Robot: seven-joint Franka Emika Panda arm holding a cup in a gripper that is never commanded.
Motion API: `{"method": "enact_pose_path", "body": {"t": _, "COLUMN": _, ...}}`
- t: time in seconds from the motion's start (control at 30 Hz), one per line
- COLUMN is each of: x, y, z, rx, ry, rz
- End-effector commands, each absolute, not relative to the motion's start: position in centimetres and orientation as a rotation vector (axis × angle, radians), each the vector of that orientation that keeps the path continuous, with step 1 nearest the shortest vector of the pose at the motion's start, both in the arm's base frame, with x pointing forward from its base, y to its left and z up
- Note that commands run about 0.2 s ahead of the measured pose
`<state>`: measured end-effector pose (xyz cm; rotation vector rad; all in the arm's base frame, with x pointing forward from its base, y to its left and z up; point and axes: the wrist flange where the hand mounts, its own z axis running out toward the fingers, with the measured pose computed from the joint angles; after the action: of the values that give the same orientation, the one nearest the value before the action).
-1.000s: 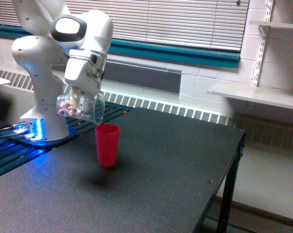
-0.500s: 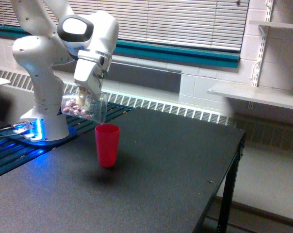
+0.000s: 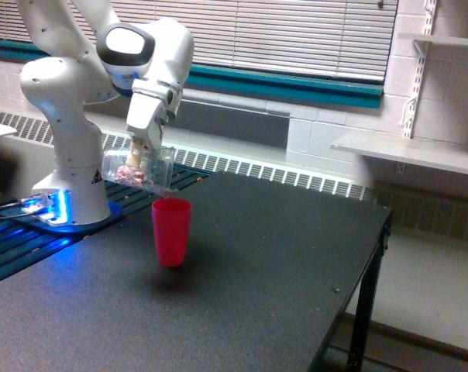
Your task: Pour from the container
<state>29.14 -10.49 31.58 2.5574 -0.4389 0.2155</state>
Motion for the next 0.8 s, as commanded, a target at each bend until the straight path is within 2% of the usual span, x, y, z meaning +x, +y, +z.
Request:
{"method": "enact_pose_path", "body": {"t": 0.03, "x": 27.93, "y": -10.40, "z": 30.74, "rx": 2.556, "ry": -0.392, "rz": 0.176}}
{"method": "enact_pose_path", "body": {"t": 0.8, "x": 27.65, "y": -10.83, "z": 31.52, "rx": 2.550, "ry": -0.301, "rz": 0.167}}
